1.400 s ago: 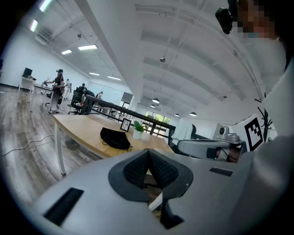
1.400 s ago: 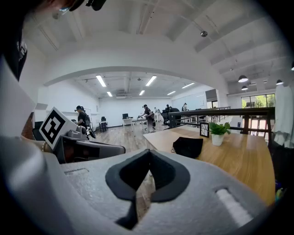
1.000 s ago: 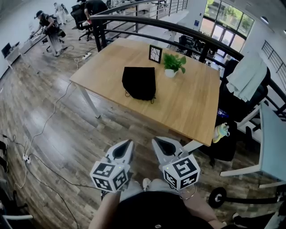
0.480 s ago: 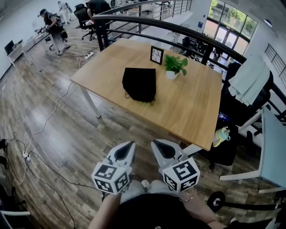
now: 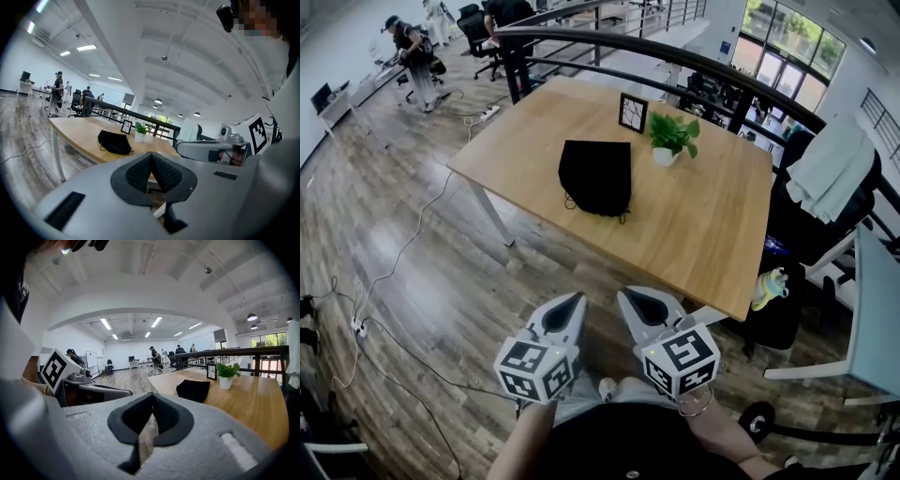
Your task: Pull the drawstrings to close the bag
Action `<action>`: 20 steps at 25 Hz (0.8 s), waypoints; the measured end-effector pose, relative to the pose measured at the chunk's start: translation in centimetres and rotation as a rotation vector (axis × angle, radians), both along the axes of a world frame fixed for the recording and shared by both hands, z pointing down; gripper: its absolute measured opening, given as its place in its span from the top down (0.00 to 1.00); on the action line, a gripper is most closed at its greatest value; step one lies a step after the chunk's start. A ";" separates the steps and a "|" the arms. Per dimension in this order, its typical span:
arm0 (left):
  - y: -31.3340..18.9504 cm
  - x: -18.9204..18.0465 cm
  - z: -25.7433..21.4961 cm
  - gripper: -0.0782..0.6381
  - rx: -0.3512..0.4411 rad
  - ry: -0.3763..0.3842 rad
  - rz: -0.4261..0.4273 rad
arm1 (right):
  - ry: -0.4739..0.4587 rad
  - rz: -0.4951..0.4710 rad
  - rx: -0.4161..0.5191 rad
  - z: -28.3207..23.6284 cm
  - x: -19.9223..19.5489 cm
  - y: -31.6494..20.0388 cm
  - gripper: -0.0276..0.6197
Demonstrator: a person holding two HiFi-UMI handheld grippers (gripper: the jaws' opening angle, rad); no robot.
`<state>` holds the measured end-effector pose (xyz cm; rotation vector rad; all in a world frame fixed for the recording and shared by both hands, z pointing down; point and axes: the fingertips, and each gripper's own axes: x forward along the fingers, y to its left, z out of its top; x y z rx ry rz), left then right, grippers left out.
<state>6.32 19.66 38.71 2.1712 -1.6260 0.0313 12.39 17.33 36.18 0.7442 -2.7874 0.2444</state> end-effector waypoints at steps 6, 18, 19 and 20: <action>-4.4 -3.3 0.4 0.87 0.009 0.010 0.027 | 0.007 0.035 0.014 0.3 -3.2 -4.5 0.96; -16.1 -11.4 0.1 0.87 -0.006 0.017 0.156 | 0.032 0.175 -0.011 1.1 -10.7 -15.3 0.96; -16.9 -12.0 0.2 0.87 -0.009 0.019 0.168 | 0.034 0.185 -0.012 1.2 -11.4 -16.1 0.96; -17.7 -12.5 0.4 0.87 -0.011 0.020 0.181 | 0.036 0.195 -0.013 1.3 -12.1 -16.8 0.96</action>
